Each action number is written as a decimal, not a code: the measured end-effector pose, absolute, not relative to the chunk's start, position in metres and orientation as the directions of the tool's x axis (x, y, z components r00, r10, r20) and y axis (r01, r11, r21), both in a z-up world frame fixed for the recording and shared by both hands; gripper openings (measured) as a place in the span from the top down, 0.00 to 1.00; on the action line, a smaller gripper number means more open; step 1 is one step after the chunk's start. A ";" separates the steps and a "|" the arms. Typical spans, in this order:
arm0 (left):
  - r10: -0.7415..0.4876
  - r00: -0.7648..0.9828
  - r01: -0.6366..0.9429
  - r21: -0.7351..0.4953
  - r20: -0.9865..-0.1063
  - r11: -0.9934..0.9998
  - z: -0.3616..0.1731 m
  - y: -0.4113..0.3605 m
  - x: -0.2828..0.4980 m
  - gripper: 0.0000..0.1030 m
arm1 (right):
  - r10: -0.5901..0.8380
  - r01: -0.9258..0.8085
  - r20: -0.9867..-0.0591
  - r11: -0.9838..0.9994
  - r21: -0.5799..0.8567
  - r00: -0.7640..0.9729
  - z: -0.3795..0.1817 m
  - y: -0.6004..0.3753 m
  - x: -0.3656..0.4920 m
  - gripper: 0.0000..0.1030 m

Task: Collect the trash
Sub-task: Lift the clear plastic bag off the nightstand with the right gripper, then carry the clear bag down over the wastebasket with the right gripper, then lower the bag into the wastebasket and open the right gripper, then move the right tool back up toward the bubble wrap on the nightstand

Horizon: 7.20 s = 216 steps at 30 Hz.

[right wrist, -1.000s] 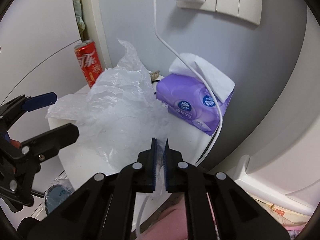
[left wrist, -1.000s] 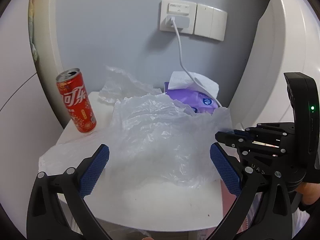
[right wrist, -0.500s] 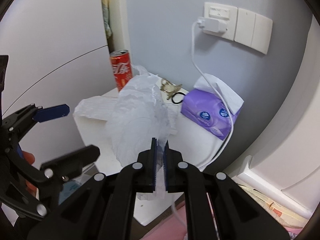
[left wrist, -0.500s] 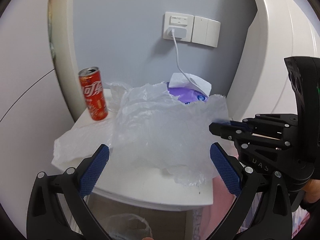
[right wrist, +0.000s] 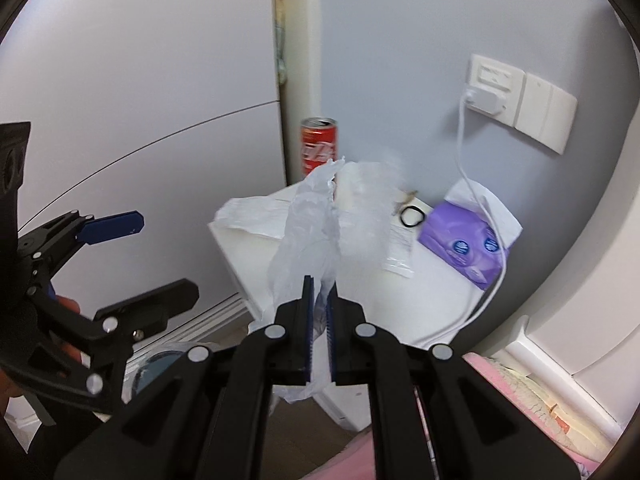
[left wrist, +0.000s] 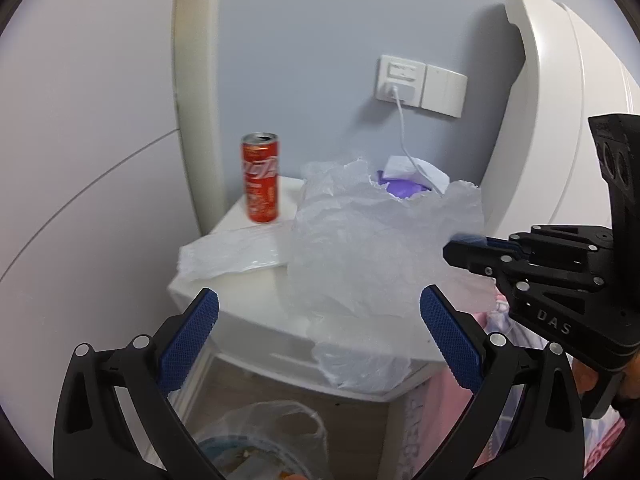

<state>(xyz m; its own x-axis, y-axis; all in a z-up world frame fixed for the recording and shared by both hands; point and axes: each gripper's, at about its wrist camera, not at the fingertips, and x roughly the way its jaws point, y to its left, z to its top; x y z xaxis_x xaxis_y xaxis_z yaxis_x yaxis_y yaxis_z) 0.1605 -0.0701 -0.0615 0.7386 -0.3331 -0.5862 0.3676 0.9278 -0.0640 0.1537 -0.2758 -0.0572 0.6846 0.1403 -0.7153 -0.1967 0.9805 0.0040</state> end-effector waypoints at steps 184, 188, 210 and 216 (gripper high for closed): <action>-0.114 0.639 0.012 -0.139 -0.760 0.990 -0.213 0.139 0.063 0.05 | 0.312 -0.677 -0.842 0.731 -0.082 0.440 -0.224 -0.043 0.100 0.06; -0.103 0.689 0.023 -0.120 -0.717 0.993 -0.180 0.130 0.064 0.05 | 0.279 -0.581 -0.810 0.808 -0.092 0.516 -0.195 -0.059 0.103 0.06; -0.259 0.742 0.273 -0.074 -0.619 0.959 -0.098 0.010 0.091 0.05 | 0.084 -0.193 -0.708 0.978 -0.076 0.701 -0.092 -0.181 0.102 0.06; -0.272 0.752 0.296 -0.061 -0.601 0.953 -0.087 -0.020 0.113 0.05 | 0.022 -0.105 -0.689 0.991 -0.078 0.725 -0.081 -0.220 0.113 0.06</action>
